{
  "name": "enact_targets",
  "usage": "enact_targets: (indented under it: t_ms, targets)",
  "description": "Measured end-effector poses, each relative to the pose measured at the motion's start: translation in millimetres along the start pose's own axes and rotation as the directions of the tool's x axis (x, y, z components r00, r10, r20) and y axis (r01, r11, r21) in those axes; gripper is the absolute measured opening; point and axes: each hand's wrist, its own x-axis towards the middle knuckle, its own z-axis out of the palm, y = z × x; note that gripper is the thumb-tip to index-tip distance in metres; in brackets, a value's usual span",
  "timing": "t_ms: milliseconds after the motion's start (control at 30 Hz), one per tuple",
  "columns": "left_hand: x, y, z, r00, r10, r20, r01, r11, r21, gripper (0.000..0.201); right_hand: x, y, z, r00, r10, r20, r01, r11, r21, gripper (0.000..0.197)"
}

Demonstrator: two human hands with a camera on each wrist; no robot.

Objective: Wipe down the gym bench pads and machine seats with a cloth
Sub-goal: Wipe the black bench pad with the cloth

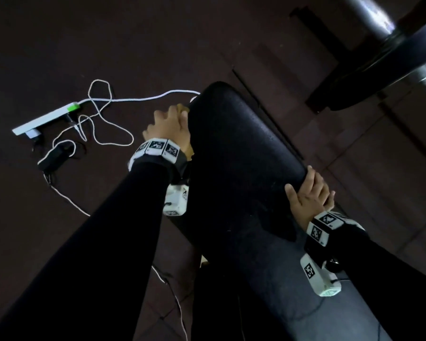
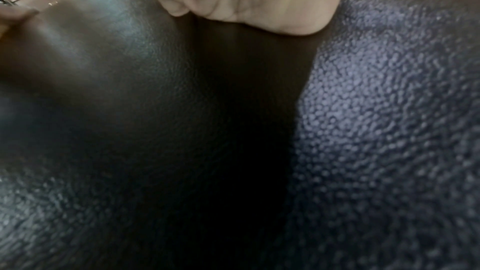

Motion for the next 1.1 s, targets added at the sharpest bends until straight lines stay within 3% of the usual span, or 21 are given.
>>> enact_targets:
  t_ms: [200, 367, 500, 667, 833, 967, 1100]
  targets:
    - [18.3, 60.1, 4.7, 0.992, 0.117, 0.05, -0.118, 0.993, 0.015, 0.051, -0.1, -0.6, -0.7, 1.0, 0.019, 0.002, -0.019, 1.0, -0.002, 0.068]
    - [25.6, 17.1, 9.0, 0.98, 0.192, 0.055, -0.187, 0.979, -0.084, 0.053, 0.1, 0.9, -0.8, 0.999, 0.007, 0.033, -0.007, 1.0, 0.011, 0.076]
    - [20.3, -0.4, 14.8, 0.991, 0.133, 0.004, -0.132, 0.986, -0.097, 0.052, -1.1, -0.2, -1.7, 0.999, 0.006, 0.035, -0.006, 1.0, -0.013, 0.095]
    - [34.1, 52.1, 17.1, 0.984, 0.17, -0.051, -0.171, 0.985, -0.004, 0.051, 0.4, -0.4, 1.1, 1.0, 0.014, -0.004, -0.014, 1.0, -0.023, 0.071]
    - [27.9, 89.3, 21.2, 0.916, 0.38, -0.128, -0.353, 0.916, 0.192, 0.046, 3.8, 3.9, 6.9, 1.0, 0.006, -0.028, -0.006, 1.0, -0.011, 0.071]
    - [24.0, 93.8, 25.2, 0.85, 0.521, -0.077, -0.482, 0.829, 0.284, 0.044, 5.2, 6.0, 12.1, 0.999, 0.001, -0.051, -0.002, 1.0, -0.019, 0.075]
    - [5.0, 116.9, 39.1, 0.709, 0.701, 0.074, -0.67, 0.637, 0.382, 0.04, 4.3, 5.2, 16.1, 0.995, -0.007, -0.103, 0.007, 1.0, -0.001, 0.083]
